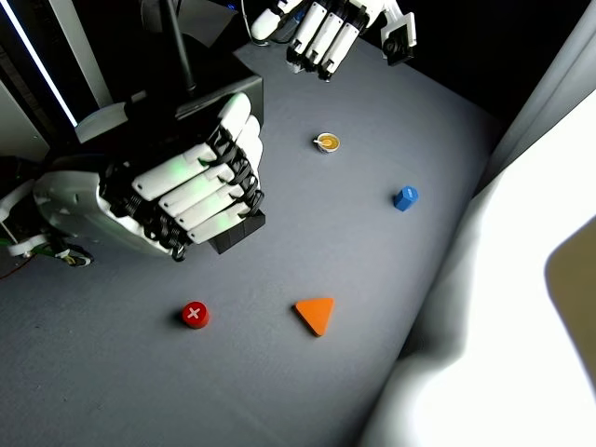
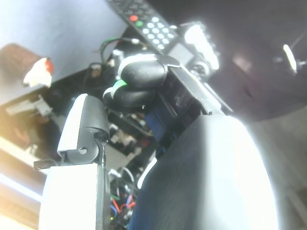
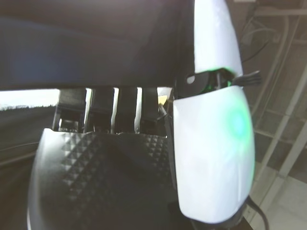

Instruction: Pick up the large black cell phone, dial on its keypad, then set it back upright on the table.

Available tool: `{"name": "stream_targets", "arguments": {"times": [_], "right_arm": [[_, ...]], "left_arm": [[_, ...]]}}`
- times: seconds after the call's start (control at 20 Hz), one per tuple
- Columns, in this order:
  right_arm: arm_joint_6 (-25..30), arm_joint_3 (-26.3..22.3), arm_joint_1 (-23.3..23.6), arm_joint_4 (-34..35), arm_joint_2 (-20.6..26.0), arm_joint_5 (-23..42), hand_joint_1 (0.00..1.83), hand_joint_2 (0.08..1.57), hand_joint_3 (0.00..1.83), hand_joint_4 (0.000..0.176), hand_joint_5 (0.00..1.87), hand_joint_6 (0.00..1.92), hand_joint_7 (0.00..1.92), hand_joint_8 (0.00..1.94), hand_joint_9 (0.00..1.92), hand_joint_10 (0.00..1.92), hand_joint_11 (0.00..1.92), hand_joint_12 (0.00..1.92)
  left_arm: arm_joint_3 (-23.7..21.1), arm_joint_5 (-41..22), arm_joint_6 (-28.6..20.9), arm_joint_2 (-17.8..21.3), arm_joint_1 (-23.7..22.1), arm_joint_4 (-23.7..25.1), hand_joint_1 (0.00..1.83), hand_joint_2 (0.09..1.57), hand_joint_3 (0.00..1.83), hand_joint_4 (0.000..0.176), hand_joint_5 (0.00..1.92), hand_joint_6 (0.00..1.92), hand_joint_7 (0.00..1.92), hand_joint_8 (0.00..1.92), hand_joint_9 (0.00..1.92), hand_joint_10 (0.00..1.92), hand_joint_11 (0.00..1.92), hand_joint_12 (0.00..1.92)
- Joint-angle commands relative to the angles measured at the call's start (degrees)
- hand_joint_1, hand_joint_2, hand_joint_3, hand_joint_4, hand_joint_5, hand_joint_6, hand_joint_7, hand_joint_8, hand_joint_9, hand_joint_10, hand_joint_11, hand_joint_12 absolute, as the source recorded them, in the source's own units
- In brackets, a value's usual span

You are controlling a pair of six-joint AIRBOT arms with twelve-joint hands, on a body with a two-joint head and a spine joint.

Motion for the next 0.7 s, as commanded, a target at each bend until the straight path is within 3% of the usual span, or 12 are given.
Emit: {"name": "stream_targets", "arguments": {"times": [0.0,0.15,0.25,0.3,0.35,0.4,0.45,0.5,0.55,0.65], "right_arm": [[1.6,0.3,0.1,-2.4,0.3,7.3,1.48,1.16,0.0,0.0,0.86,1.01,0.8,1.16,0.81,1.3,0.73,1.72],[2.2,1.6,-0.6,-2.6,-0.4,7.3,1.48,1.17,0.0,0.0,0.85,1.02,0.79,1.17,0.8,1.31,0.72,1.73],[2.6,2.8,-1.3,-2.7,-0.9,7.3,1.48,1.17,0.0,0.0,0.86,1.0,0.78,1.2,0.77,1.35,0.71,1.74],[2.7,3.1,-1.4,-2.7,-0.9,7.2,1.48,1.17,0.0,0.0,0.86,1.0,0.78,1.2,0.77,1.35,0.71,1.74],[2.8,3.5,-1.8,-2.9,-1.0,7.0,1.48,1.17,0.0,0.0,0.86,1.0,0.78,1.2,0.78,1.34,0.73,1.73],[3.3,3.7,-2.3,-3.1,-1.0,6.6,1.48,1.17,0.0,0.0,0.87,0.99,0.79,1.18,0.79,1.33,0.73,1.72],[3.4,3.8,-2.5,-3.3,-1.0,6.4,1.48,1.17,0.0,0.0,0.87,0.99,0.79,1.18,0.79,1.33,0.73,1.72],[3.7,4.1,-2.8,-3.5,-1.2,6.3,1.48,1.16,0.0,0.0,0.88,0.98,0.8,1.16,0.8,1.31,0.75,1.71],[3.8,4.3,-2.9,-3.6,-1.3,6.2,1.48,1.16,0.0,0.0,0.91,0.95,0.81,1.17,0.79,1.33,0.69,1.72],[3.8,4.6,-2.9,-3.6,-1.7,6.1,1.48,1.16,0.0,0.0,0.92,0.95,0.82,1.15,0.81,1.28,0.71,1.71]], "left_arm": [[-0.1,-3.9,0.4,-0.1,-1.1,-4.5,0.58,1.24,0.0,0.063,0.13,0.0,0.53,1.17,0.54,1.68,0.32,1.89],[-0.5,-4.5,2.2,-0.5,-1.2,-3.7,0.45,1.19,0.0,0.082,0.23,0.0,0.51,0.53,0.5,1.06,0.25,1.5],[-0.7,-4.6,3.4,-0.7,-1.4,-3.7,0.44,1.26,0.0,0.032,0.22,0.0,0.53,0.11,0.46,0.52,0.16,1.27],[-0.7,-4.6,3.7,-0.8,-1.5,-3.7,0.44,1.26,0.0,0.032,0.22,0.0,0.53,0.11,0.46,0.52,0.16,1.27],[-0.7,-4.0,4.2,-0.9,-1.6,-3.7,0.37,1.22,0.0,0.016,0.2,0.0,0.47,0.03,0.41,0.24,0.03,1.14],[-0.7,-3.5,4.9,-1.0,-1.6,-4.6,0.34,1.18,0.0,0.012,0.2,0.0,0.42,0.0,0.37,0.05,0.0,0.89],[-0.7,-3.2,5.2,-1.1,-1.7,-5.1,0.34,1.18,0.0,0.012,0.2,0.0,0.42,0.0,0.37,0.05,0.0,0.89],[-0.7,-3.0,5.7,-1.2,-1.7,-5.7,0.33,1.18,0.0,0.015,0.22,0.01,0.39,0.0,0.31,0.01,0.0,0.76],[-0.7,-2.9,5.8,-1.3,-1.7,-5.7,0.3,1.25,0.01,0.0,0.23,0.01,0.37,0.0,0.27,0.0,0.0,0.62],[-0.7,-3.1,5.8,-1.4,-1.7,-5.7,0.26,1.32,0.01,0.0,0.23,0.0,0.36,0.0,0.28,0.0,0.0,0.62]]}}
